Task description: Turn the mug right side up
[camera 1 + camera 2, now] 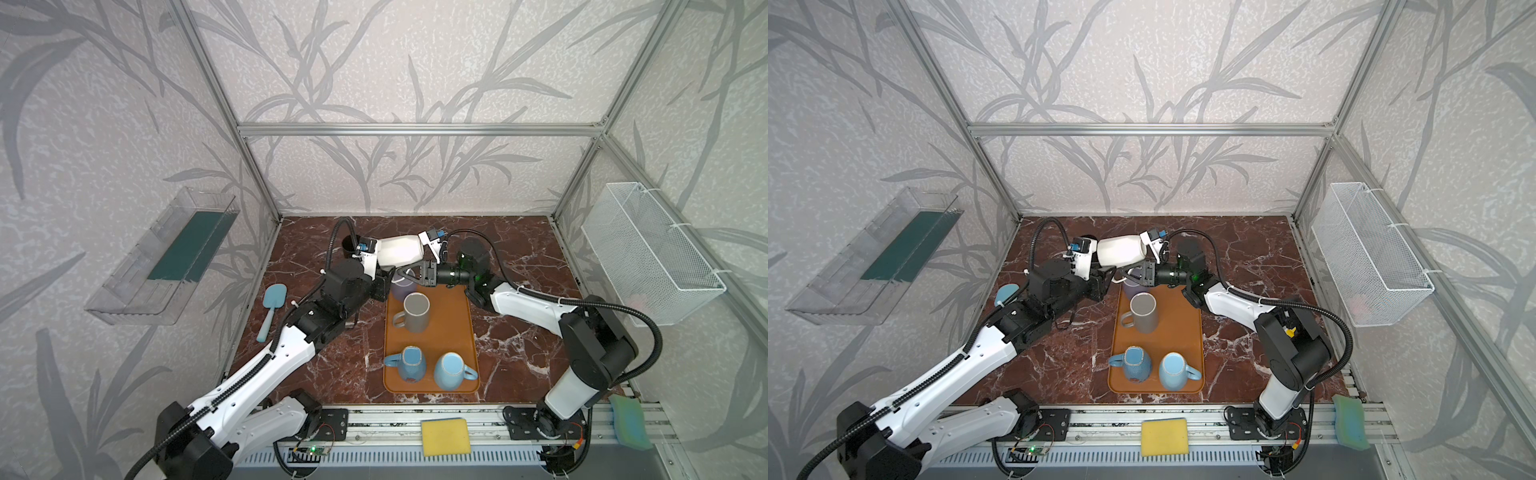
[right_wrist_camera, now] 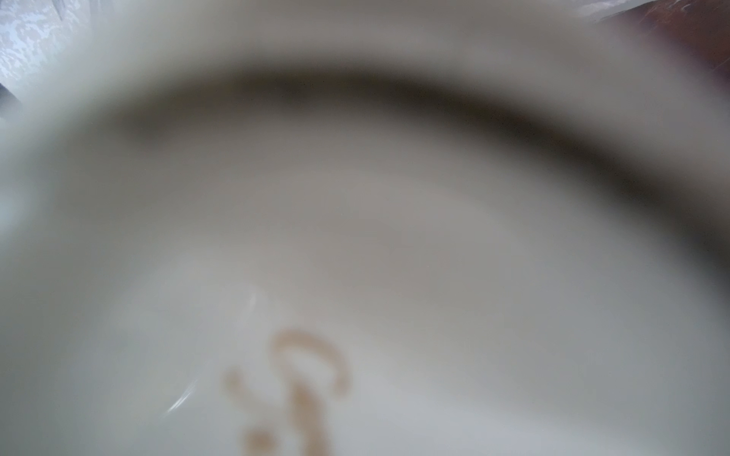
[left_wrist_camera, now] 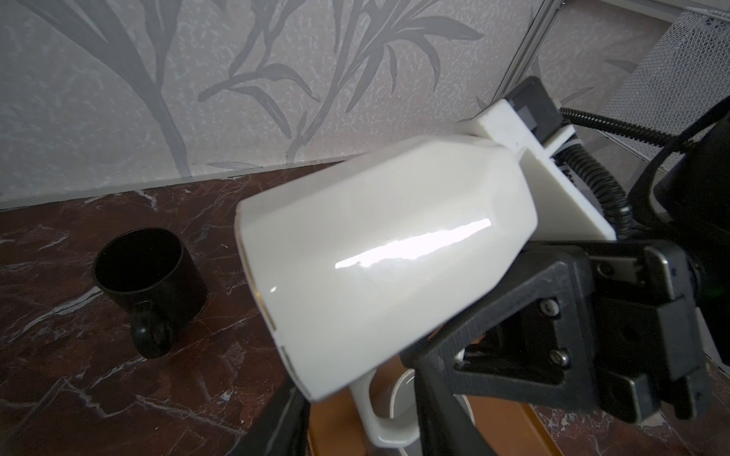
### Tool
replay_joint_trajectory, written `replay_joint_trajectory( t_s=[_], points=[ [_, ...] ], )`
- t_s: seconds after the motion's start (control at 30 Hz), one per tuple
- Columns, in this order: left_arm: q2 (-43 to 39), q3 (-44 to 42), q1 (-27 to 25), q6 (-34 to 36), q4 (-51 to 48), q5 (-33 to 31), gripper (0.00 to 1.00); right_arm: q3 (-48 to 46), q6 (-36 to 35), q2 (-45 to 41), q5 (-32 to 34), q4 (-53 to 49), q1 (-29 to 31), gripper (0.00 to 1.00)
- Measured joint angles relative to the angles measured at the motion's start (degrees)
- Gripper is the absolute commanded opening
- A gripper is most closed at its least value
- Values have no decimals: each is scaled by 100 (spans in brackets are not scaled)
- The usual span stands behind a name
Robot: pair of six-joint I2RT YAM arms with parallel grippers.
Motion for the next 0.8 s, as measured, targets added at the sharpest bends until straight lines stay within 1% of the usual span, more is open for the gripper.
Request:
replay_joint_trajectory(
  t_s=[0.17, 0.3, 0.37, 0.57, 0.67, 0.8],
  points=[
    [0, 125, 15, -107, -219, 59, 50, -2, 7, 79, -136, 149, -33, 0],
    [0, 286, 184, -286, -343, 420, 56, -2, 20, 79, -243, 262, -90, 0],
    [2, 326, 365, -407, -339, 789, 57, -2, 55, 87, -315, 319, -142, 0],
    [39, 350, 933, -892, -234, 2009, 57, -2, 103, 142, -450, 396, -299, 0],
    [105, 350, 1145, -1113, -122, 2465, 57, 2, 122, 146, -498, 400, -372, 0],
    [201, 350, 1276, -1276, -37, 2833, 57, 63, 164, 151, -542, 411, -442, 0]
  ],
)
